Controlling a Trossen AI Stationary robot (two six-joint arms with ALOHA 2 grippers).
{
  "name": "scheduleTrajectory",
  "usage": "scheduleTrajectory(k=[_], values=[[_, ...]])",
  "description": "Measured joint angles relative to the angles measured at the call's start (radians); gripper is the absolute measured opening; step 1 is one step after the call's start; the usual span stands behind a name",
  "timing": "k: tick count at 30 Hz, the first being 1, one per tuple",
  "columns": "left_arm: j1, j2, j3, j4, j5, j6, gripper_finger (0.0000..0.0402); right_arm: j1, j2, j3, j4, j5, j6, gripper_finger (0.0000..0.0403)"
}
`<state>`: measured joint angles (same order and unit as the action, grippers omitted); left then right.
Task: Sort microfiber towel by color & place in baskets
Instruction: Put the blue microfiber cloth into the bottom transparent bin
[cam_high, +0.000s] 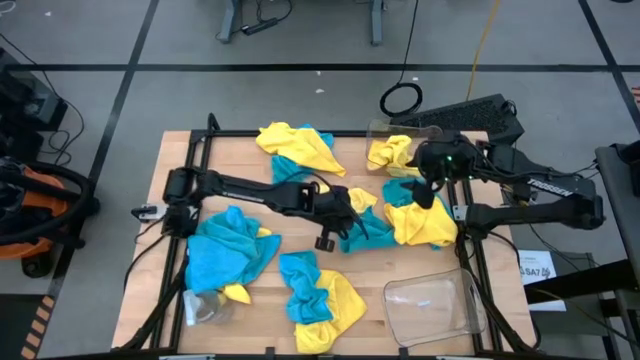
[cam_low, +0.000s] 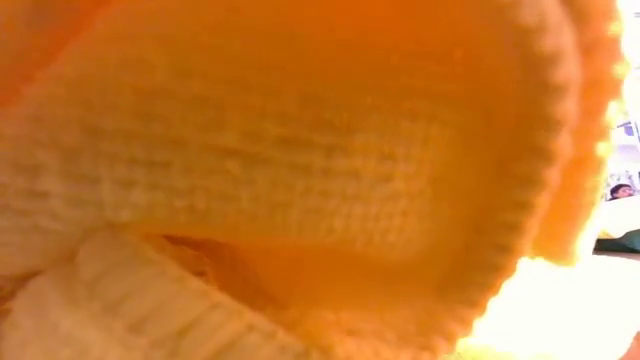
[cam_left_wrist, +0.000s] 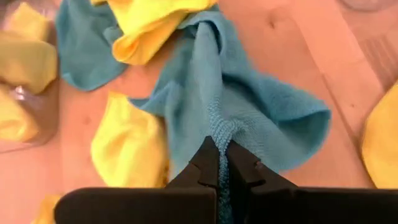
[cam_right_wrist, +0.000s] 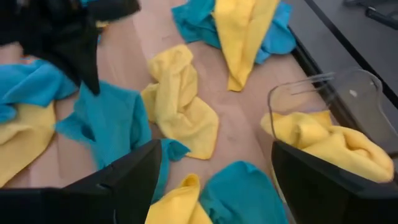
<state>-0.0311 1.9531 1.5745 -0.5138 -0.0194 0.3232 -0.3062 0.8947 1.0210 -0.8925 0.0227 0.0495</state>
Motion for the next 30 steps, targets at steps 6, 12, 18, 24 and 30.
scheduleTrajectory(k=[6, 12, 18, 24, 30], values=[[0.0, -0.071, 0.001, -0.056, -0.072, 0.008, 0.0003, 0.044, -0.009, 0.0, -0.004, 0.002, 0.003, 0.0297], [0.0, -0.145, 0.001, -0.097, -0.139, 0.025, 0.0003, 0.089, -0.011, 0.0, -0.003, 0.001, 0.007, 0.0297], [0.0, -0.222, 0.001, -0.094, -0.168, 0.034, 0.0003, 0.141, -0.011, 0.0, 0.0, 0.002, 0.011, 0.0297], [0.0, -0.283, 0.001, -0.048, -0.199, 0.061, 0.0003, 0.195, -0.009, 0.0, 0.03, 0.001, 0.011, 0.0297], [0.0, -0.319, 0.001, -0.007, -0.2, 0.086, 0.0003, 0.256, -0.005, 0.0, 0.081, 0.001, 0.012, 0.0297]])
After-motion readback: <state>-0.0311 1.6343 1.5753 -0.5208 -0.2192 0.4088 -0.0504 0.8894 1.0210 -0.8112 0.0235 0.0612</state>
